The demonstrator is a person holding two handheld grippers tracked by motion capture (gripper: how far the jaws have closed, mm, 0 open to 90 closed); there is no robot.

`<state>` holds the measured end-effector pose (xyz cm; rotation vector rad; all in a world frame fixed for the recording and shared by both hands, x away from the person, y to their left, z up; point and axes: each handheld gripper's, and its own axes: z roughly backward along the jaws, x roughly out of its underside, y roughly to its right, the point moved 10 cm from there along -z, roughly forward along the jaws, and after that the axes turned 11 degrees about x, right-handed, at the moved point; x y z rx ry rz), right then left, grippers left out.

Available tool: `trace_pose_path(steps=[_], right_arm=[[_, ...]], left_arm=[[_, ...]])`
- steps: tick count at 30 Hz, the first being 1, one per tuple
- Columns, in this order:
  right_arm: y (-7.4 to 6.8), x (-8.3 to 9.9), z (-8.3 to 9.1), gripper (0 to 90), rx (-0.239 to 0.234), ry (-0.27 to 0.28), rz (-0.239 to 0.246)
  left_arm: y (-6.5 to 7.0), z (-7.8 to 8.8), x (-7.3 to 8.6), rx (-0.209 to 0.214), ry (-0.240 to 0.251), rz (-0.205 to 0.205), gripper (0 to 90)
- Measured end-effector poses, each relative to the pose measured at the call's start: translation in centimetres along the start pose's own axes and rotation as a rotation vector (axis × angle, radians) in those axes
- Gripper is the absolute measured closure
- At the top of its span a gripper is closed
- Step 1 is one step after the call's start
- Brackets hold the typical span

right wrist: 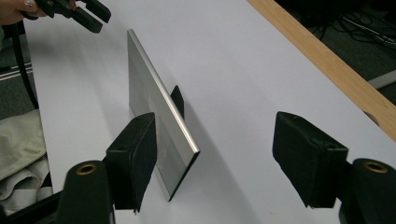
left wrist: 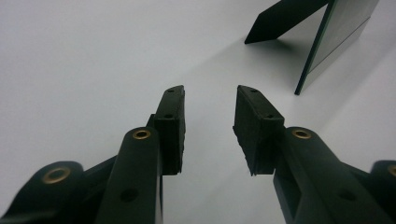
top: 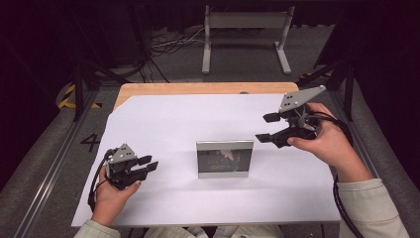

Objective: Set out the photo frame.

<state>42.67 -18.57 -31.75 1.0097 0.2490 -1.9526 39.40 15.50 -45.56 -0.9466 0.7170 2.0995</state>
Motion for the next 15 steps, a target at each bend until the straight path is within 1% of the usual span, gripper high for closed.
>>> trace_pose_path(steps=[1,2,5,8,10,11,15], right_arm=[[0.3,0.5,0.4,30.7,0.013,0.006,-0.018],[0.3,0.5,0.4,30.7,0.013,0.006,-0.018],[1.0,1.7,1.1,29.2,0.041,0.011,-0.051],[1.4,2.4,1.5,28.6,0.057,0.018,-0.068],[1.7,3.3,1.9,27.9,0.059,0.029,-0.092],[1.8,3.6,2.0,27.7,0.063,0.034,-0.100],[2.4,5.4,2.5,26.8,0.100,0.027,-0.123]], left_arm=[[0.0,0.0,0.0,0.002,0.004,0.004,62.7],[0.0,0.0,0.0,0.004,0.006,0.005,62.7],[-0.1,0.0,0.0,0.013,0.008,0.003,61.2],[-0.2,-0.1,0.0,0.016,0.008,-0.006,60.5],[-0.3,-0.1,0.1,0.012,0.007,-0.012,60.0],[-0.4,-0.1,0.2,0.007,0.003,-0.022,59.8],[-0.7,-0.1,0.4,-0.002,-0.001,-0.010,59.4]])
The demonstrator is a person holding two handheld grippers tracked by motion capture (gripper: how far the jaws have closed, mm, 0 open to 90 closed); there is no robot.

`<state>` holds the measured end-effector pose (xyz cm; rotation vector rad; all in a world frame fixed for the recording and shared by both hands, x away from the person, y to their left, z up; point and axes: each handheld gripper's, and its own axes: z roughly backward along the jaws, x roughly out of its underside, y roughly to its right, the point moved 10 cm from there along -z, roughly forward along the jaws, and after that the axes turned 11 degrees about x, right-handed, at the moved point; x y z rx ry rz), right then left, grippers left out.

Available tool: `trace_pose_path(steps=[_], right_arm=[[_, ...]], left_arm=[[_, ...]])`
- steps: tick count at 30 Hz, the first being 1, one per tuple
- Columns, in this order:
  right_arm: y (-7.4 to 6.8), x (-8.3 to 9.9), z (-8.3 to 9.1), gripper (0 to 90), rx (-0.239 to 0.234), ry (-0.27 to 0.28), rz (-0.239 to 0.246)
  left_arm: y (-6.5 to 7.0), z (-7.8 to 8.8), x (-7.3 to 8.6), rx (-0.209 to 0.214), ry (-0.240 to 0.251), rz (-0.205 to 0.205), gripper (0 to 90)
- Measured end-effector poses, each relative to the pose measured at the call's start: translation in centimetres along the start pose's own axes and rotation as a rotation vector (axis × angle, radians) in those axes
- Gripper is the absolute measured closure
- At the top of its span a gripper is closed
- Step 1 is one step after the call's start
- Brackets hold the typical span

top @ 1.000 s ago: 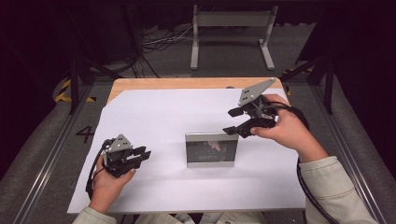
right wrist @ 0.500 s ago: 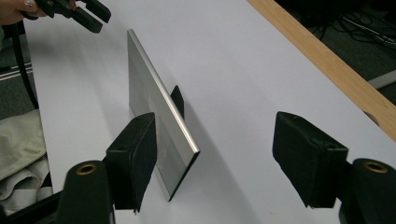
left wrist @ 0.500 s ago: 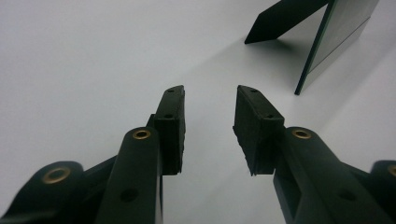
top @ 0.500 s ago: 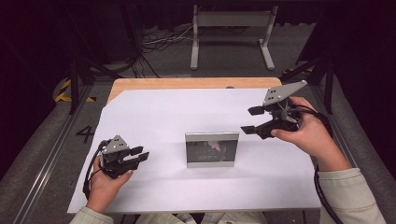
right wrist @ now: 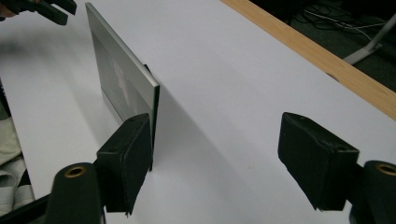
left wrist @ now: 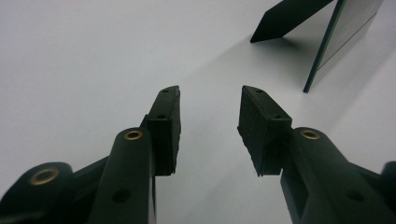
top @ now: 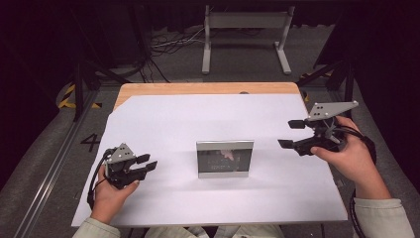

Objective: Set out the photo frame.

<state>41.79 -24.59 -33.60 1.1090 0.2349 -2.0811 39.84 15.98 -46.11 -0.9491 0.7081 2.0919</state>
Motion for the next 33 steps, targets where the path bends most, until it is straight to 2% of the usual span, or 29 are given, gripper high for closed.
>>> trace_pose_path(steps=[9,13,19,21,23,28,29,31,33], right_arm=[[1.1,3.4,-0.4,26.0,0.063,0.015,-0.064],[1.3,4.7,-0.7,25.6,0.071,0.019,-0.098],[1.7,7.5,-1.6,23.7,0.097,0.021,-0.163],[1.9,8.2,-1.9,22.9,0.115,0.004,-0.170],[2.2,8.7,-2.2,22.4,0.139,-0.011,-0.179],[2.1,9.3,-2.8,21.7,0.141,-0.036,-0.187],[2.2,9.6,-3.0,21.4,0.153,-0.052,-0.188],[2.2,9.7,-3.2,20.9,0.154,-0.052,-0.197],[2.2,9.8,-3.3,20.3,0.155,-0.051,-0.209]], left_arm=[[-0.2,0.1,0.0,-0.012,0.010,-0.006,58.9],[-0.2,0.2,-0.1,-0.014,0.016,-0.005,58.8],[-0.1,0.1,-0.1,-0.016,0.019,-0.007,58.3],[-0.1,0.1,-0.2,-0.018,0.022,-0.010,58.1],[-0.1,0.2,-0.2,-0.022,0.024,-0.010,57.9],[-0.1,0.2,-0.2,-0.021,0.022,0.001,57.6],[-0.4,0.2,-0.1,-0.037,0.014,0.004,57.6],[-0.9,0.2,0.2,-0.054,0.002,0.042,57.6],[-1.1,0.3,0.3,-0.059,0.000,0.042,57.6]])
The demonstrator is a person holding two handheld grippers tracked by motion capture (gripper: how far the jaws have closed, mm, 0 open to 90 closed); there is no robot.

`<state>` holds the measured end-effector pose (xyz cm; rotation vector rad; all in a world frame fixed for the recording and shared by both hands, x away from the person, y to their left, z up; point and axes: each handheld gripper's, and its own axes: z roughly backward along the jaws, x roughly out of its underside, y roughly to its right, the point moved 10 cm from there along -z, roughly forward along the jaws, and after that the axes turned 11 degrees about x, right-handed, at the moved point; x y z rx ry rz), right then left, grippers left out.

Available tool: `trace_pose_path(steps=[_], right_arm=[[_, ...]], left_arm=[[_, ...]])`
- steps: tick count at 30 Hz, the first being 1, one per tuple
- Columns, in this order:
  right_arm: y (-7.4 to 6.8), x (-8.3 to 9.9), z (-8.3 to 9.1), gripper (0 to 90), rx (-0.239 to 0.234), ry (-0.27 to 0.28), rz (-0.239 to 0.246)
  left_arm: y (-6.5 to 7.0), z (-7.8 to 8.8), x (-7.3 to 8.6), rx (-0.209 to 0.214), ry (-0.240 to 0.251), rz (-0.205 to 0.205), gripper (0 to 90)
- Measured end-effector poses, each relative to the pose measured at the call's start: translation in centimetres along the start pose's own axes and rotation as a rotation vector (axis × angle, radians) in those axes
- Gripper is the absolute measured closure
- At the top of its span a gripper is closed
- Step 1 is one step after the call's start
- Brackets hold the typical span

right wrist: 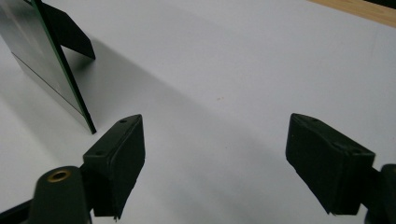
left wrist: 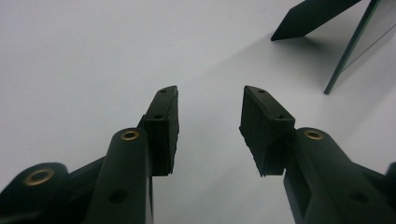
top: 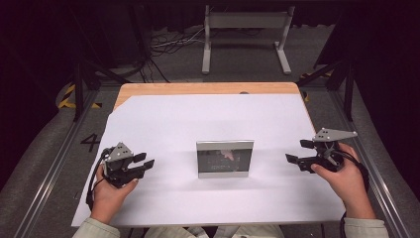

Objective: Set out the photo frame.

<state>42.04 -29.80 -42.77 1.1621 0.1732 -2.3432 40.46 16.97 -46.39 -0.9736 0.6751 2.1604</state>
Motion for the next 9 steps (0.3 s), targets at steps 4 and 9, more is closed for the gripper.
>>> trace_pose_path(steps=[4,9], right_arm=[[0.13,0.22,-0.11,19.5,0.007,0.005,-0.012],[0.28,0.26,-0.14,19.1,0.013,0.015,-0.024]], left_arm=[[-0.02,0.18,-0.23,0.004,0.016,-0.005,57.0],[0.38,0.05,-0.37,0.016,0.019,-0.021,55.8]])
